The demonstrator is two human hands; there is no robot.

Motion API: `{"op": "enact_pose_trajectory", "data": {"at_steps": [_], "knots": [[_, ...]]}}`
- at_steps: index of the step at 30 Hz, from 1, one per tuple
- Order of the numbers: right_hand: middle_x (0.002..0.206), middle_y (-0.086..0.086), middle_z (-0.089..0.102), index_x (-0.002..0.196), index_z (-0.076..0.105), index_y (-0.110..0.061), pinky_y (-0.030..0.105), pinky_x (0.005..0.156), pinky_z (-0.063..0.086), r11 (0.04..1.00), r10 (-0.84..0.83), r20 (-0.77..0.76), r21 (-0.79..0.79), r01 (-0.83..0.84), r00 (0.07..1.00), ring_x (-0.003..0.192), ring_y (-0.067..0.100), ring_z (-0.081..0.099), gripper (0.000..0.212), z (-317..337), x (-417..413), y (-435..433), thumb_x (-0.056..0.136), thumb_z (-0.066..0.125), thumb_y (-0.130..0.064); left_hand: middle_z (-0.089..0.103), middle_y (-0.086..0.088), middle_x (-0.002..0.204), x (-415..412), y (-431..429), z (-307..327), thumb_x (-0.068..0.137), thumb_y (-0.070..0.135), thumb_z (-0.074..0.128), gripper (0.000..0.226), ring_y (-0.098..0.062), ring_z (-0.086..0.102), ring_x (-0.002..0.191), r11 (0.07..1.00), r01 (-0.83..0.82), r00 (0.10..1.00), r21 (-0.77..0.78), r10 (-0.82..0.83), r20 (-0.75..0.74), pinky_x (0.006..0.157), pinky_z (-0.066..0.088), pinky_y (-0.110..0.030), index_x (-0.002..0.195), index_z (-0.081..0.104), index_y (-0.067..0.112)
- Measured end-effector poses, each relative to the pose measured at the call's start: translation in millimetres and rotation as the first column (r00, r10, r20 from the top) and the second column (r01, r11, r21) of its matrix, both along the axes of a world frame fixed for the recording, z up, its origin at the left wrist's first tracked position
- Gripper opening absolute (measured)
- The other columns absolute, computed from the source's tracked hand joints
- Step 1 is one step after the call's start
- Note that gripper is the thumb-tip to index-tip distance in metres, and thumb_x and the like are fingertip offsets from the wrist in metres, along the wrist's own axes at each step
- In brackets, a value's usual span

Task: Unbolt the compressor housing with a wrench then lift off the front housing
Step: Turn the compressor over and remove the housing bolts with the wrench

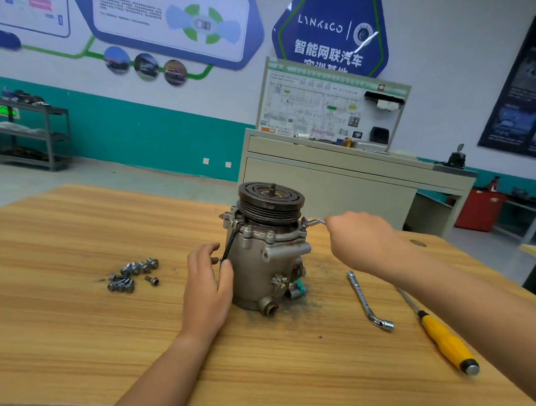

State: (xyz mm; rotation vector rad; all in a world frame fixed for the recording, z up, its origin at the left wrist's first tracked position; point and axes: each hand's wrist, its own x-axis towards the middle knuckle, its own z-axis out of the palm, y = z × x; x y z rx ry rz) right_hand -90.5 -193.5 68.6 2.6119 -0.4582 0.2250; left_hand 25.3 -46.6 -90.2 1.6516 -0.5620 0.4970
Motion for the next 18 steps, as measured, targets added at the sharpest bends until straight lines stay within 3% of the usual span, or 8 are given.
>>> {"op": "enact_pose_trajectory", "data": {"at_steps": [6, 15, 18], "knots": [[0.059, -0.001, 0.031, 0.101, 0.052, -0.01, 0.026, 0.042, 0.021, 0.963, 0.056, -0.17, -0.251, -0.098, 0.984, 0.048, 0.014, 0.027, 0.017, 13.2, 2.0, 4.7, 0.091, 0.039, -0.003, 0.039, 0.003, 0.12, -1.4, 0.0, 1.2, 0.093, 0.014, 0.047, 0.034, -0.012, 0.047, 0.106, 1.0, 0.004, 1.0, 0.001, -0.004, -0.007, 0.088, 0.032, -0.023, 0.127, 0.047, 0.01], [0.061, -0.001, 0.036, 0.099, 0.053, -0.011, 0.025, 0.043, 0.026, 0.977, 0.036, -0.14, -0.202, -0.064, 0.989, 0.05, 0.013, 0.034, 0.018, 7.9, 4.7, 1.1, 0.092, 0.038, -0.005, 0.039, 0.005, 0.12, -1.2, -0.9, 1.2, 0.094, 0.015, 0.047, 0.033, -0.009, 0.047, 0.103, 1.0, 0.0, 1.0, -0.017, -0.001, -0.012, 0.082, 0.03, -0.015, 0.127, 0.047, 0.012], [0.061, -0.002, 0.037, 0.099, 0.052, -0.011, 0.024, 0.042, 0.026, 0.98, 0.034, -0.12, -0.191, -0.056, 0.992, 0.049, 0.012, 0.034, 0.015, 6.3, 4.8, -0.2, 0.094, 0.038, -0.007, 0.039, 0.005, 0.119, -1.1, -0.3, 1.4, 0.094, 0.015, 0.047, 0.033, -0.011, 0.047, 0.104, 1.0, -0.005, 1.0, -0.025, 0.004, -0.014, 0.085, 0.031, -0.019, 0.127, 0.047, 0.011]]}}
